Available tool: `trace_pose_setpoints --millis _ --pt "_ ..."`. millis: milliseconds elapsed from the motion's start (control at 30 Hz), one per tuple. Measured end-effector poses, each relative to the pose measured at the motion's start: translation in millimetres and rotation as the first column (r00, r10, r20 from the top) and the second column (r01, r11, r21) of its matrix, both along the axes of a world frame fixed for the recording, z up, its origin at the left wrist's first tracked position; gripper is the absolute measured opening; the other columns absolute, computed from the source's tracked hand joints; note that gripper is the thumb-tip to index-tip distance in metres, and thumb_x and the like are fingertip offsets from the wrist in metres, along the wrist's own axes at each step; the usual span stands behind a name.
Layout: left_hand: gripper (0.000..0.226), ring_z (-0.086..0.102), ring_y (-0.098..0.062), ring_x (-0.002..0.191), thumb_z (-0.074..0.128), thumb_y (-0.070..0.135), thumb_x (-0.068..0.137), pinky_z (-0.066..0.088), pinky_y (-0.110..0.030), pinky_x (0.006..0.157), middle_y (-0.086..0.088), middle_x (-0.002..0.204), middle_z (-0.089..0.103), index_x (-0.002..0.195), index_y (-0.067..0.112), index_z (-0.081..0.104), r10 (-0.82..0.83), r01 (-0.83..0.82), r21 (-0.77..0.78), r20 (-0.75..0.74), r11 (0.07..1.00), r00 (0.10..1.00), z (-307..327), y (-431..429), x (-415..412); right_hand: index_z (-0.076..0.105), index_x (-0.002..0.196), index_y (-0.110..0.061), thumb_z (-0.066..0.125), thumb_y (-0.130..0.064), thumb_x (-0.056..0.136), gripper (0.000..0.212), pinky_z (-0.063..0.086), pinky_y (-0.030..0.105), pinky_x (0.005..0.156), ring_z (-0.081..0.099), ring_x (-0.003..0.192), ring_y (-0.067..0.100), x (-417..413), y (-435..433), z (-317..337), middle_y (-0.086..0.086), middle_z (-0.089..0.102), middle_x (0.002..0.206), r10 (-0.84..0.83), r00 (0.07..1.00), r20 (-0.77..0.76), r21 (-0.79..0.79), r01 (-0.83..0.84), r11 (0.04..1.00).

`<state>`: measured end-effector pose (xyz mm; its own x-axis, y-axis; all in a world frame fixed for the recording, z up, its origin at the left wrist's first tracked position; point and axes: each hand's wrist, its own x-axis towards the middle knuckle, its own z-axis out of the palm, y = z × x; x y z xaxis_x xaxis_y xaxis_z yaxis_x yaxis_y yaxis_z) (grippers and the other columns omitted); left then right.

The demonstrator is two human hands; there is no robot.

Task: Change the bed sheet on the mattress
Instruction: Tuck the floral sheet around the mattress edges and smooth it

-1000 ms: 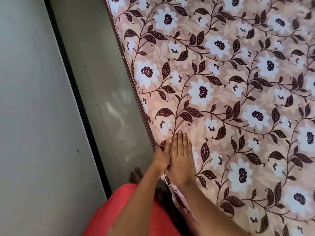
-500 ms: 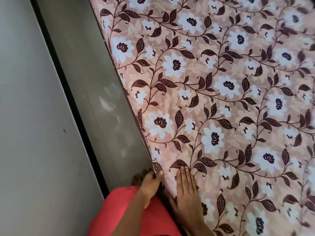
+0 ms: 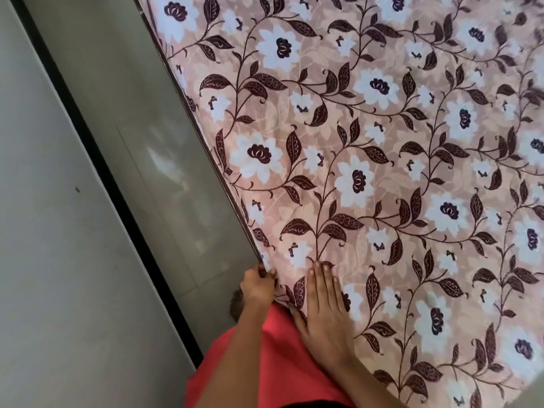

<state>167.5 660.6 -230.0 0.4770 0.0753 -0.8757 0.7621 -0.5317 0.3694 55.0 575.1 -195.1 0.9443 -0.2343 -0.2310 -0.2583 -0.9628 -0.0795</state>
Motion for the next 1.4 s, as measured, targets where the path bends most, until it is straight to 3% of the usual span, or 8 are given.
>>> trace_pose_setpoints --millis 233,467,600,867,1034,1200,1300,1401 --pt "0.031 0.058 -0.018 0.078 0.052 -0.013 0.084 0.045 -0.026 0.072 -0.001 0.067 0.057 0.071 0.014 0.055 0.152 -0.167 -0.168 -0.096 0.972 0.984 -20 5 -52 0.004 0.149 -0.003 0.026 -0.044 0.097 0.069 0.018 0.041 0.114 0.019 0.143 0.027 -38 -3 4 0.015 0.008 0.156 0.058 0.998 -0.017 -0.037 -0.058 0.998" --pt "0.008 0.059 -0.023 0.087 0.056 0.015 0.092 0.041 -0.024 0.074 -0.008 0.09 0.065 0.095 0.011 0.063 0.065 -0.07 0.056 0.075 0.996 0.995 -23 3 -54 0.001 0.149 0.0 0.035 -0.04 0.094 0.076 0.017 0.044 0.114 0.014 0.143 0.029 -59 -2 -3 0.017 0.007 0.155 0.089 0.996 0.015 -0.094 -0.087 0.992" --pt "0.013 0.062 -0.027 0.088 0.056 0.009 0.092 0.05 -0.035 0.085 -0.01 0.084 0.066 0.08 0.012 0.06 0.224 -0.223 -0.109 0.002 0.969 0.975 -32 -2 -63 0.001 0.148 -0.001 0.029 -0.031 0.093 0.069 0.013 0.043 0.115 0.01 0.144 0.028 -71 -1 -5 0.015 0.0 0.157 0.127 0.991 0.037 -0.085 -0.123 0.989" --pt "0.023 0.056 -0.015 0.079 0.047 -0.013 0.086 0.044 -0.006 0.055 -0.003 0.081 0.062 0.092 0.004 0.061 0.123 -0.131 -0.187 -0.056 0.973 0.991 5 -5 -152 0.011 0.147 0.001 0.037 -0.026 0.087 0.07 0.016 0.043 0.114 0.021 0.141 0.03 -145 -8 -1 0.017 0.008 0.155 0.156 0.987 0.041 -0.041 -0.154 0.987" --pt "0.015 0.064 -0.03 0.094 0.052 0.005 0.09 0.051 -0.034 0.083 -0.015 0.098 0.068 0.098 0.002 0.065 0.01 -0.01 0.026 0.002 1.0 1.0 0 -11 -200 0.014 0.147 0.0 0.042 -0.029 0.088 0.072 0.015 0.04 0.115 0.017 0.142 0.027 -195 -15 1 0.017 0.02 0.154 0.138 0.989 0.045 -0.049 -0.136 0.989" --pt "0.029 0.054 -0.035 0.11 0.051 0.012 0.093 0.043 -0.036 0.088 -0.021 0.119 0.059 0.119 0.0 0.052 -0.112 0.09 0.209 0.098 0.974 0.989 21 -19 -203 0.027 0.142 0.0 0.043 -0.027 0.085 0.065 0.018 0.04 0.113 0.03 0.136 0.026 -225 -16 5 0.014 0.029 0.148 0.107 0.994 0.024 -0.004 -0.106 0.994" --pt "0.054 0.037 -0.037 0.129 0.051 0.006 0.088 0.034 -0.041 0.104 -0.023 0.142 0.036 0.137 -0.003 0.031 -0.32 0.204 0.298 0.417 0.932 0.851 40 -17 -214 0.027 0.142 0.0 0.041 -0.028 0.086 0.063 0.018 0.041 0.113 0.029 0.137 0.026 -244 -15 10 0.013 0.027 0.151 0.093 0.996 0.004 0.046 -0.093 0.995" --pt "0.061 0.024 -0.036 0.137 0.039 0.005 0.083 0.024 -0.042 0.111 -0.023 0.147 0.03 0.142 -0.002 0.025 -0.628 0.421 0.472 0.654 0.775 0.422 51 -16 -230 0.024 0.143 -0.002 0.039 -0.032 0.088 0.065 0.015 0.041 0.114 0.029 0.137 0.027 -259 -17 14 0.012 0.024 0.151 0.071 0.997 -0.019 0.076 -0.069 0.995"
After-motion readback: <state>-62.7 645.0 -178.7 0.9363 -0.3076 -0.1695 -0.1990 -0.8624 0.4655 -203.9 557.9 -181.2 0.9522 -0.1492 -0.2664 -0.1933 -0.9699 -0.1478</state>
